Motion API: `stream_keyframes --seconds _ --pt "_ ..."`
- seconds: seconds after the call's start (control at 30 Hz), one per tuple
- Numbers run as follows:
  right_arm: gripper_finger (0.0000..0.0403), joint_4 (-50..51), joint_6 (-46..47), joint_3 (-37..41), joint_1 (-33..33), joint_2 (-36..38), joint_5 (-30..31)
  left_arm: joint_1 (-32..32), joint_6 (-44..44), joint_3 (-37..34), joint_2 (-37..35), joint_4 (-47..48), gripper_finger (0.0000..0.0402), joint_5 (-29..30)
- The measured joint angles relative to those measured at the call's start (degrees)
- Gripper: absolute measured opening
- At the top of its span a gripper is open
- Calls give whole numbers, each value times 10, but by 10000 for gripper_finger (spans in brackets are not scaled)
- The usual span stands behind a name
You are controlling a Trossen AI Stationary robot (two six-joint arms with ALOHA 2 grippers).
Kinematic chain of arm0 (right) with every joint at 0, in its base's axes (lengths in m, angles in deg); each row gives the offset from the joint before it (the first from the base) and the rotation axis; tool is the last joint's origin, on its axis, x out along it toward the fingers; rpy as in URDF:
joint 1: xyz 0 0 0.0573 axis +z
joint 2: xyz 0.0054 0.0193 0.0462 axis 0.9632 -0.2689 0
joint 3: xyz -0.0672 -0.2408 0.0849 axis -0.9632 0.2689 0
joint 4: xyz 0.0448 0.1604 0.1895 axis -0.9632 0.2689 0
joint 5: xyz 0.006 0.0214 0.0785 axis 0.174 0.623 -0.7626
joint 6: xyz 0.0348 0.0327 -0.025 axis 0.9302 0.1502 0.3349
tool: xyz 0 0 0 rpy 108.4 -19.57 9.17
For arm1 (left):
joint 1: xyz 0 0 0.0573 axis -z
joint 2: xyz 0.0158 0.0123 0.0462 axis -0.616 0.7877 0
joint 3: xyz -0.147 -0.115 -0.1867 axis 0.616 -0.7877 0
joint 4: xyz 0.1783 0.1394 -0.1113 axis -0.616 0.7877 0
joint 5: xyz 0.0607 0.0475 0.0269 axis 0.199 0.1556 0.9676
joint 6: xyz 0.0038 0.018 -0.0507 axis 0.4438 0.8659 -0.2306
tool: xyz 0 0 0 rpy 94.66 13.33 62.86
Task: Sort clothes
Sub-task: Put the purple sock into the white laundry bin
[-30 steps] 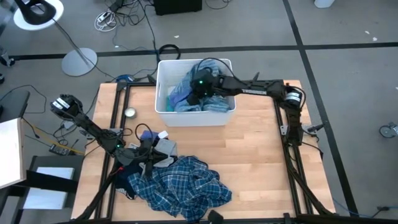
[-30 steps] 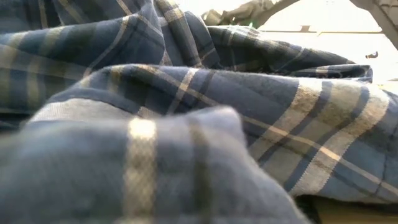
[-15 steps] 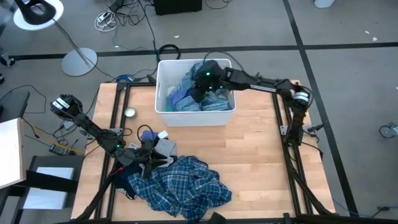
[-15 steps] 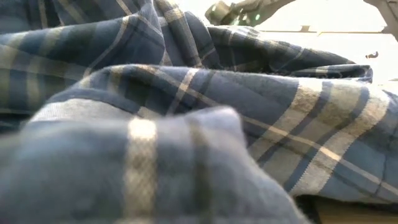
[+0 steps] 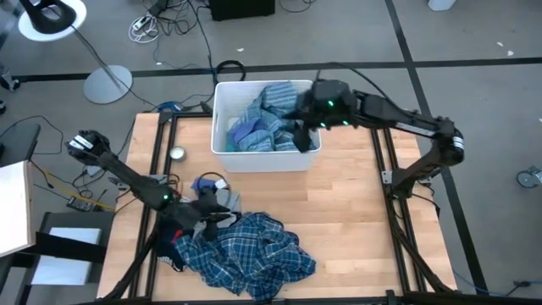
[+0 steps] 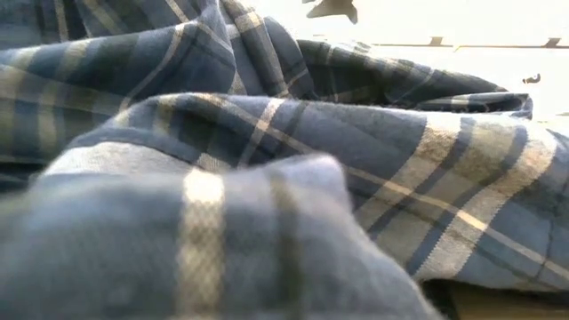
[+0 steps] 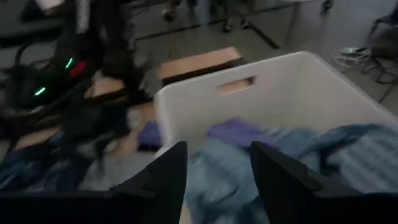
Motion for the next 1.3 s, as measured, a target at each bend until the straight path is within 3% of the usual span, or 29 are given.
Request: stream_keyframes --seconds 0.2,0.3,0.4,0.63,0.77,1.0,1.07,1.2,1.3 --pt "176 86 20 0 96 51 91 -34 -4 177 0 415 90 -10" --pt "176 125 47 0 153 67 147 -52 -31 241 0 566 90 -1" --pt "176 167 93 0 215 79 202 -71 -90 263 -1 655 90 -2" --pt "176 283 244 0 365 79 369 -118 -140 204 0 632 90 -58" --pt "176 328 347 2 450 74 414 -152 -141 167 0 603 90 -83" --pt "176 323 467 45 581 71 512 -206 -105 127 0 531 88 -107" --pt "176 322 501 61 609 67 534 -223 -104 118 0 527 77 -126" --pt "176 318 560 109 639 59 555 -250 -103 112 0 527 13 -152" --pt "176 311 606 151 650 56 557 -260 -98 113 0 528 4 -159"
